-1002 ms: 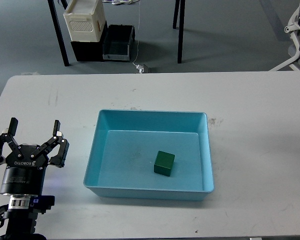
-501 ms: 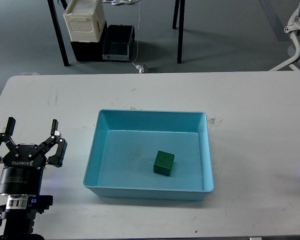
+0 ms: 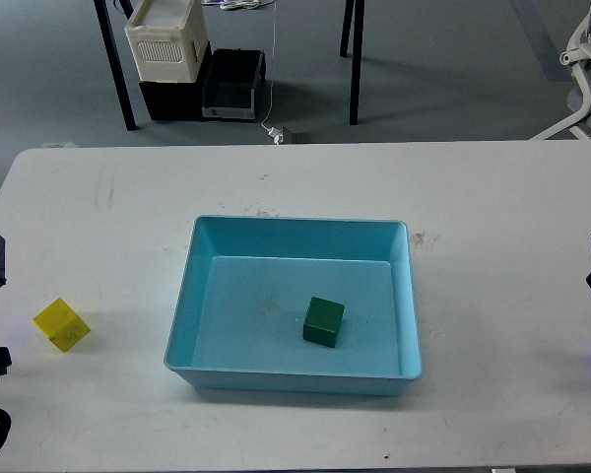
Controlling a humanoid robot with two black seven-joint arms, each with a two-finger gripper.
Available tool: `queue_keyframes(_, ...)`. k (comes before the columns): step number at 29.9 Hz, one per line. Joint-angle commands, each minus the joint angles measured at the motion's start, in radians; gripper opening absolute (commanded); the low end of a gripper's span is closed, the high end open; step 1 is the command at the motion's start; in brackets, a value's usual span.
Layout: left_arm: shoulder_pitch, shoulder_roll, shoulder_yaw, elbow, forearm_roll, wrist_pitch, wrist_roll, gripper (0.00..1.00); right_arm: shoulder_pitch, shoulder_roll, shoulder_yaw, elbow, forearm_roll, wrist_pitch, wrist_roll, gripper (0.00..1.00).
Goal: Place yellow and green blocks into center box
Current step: 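Move the left gripper over to the yellow cube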
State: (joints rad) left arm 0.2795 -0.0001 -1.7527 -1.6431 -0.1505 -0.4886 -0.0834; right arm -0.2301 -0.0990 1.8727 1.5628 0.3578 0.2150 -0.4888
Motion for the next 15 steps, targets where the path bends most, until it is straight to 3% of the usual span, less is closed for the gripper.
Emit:
queue_keyframes(1, -0.032, 0.000, -0.016, -0.023, -0.020, 0.000, -0.004, 1.00, 0.003, 0.001, -0.001, 0.003, -0.020, 0.000, 0.000, 1.00)
queue_keyframes(7, -0.054, 0.077, -0.004, -0.027, 0.017, 0.000, 0.004, 1.00, 0.002, -0.024, 0.002, 0.025, -0.022, 0.001, 0.000, 1.00)
queue_keyframes(11, -0.108, 0.219, 0.018, -0.030, 0.207, 0.000, 0.007, 1.00, 0.005, -0.027, 0.000, 0.025, -0.020, 0.001, 0.000, 1.00)
queue_keyframes(15, -0.183, 0.365, 0.155, -0.030, 0.406, 0.000, 0.007, 1.00, 0.029, -0.027, -0.003, 0.023, -0.022, 0.001, 0.000, 1.00)
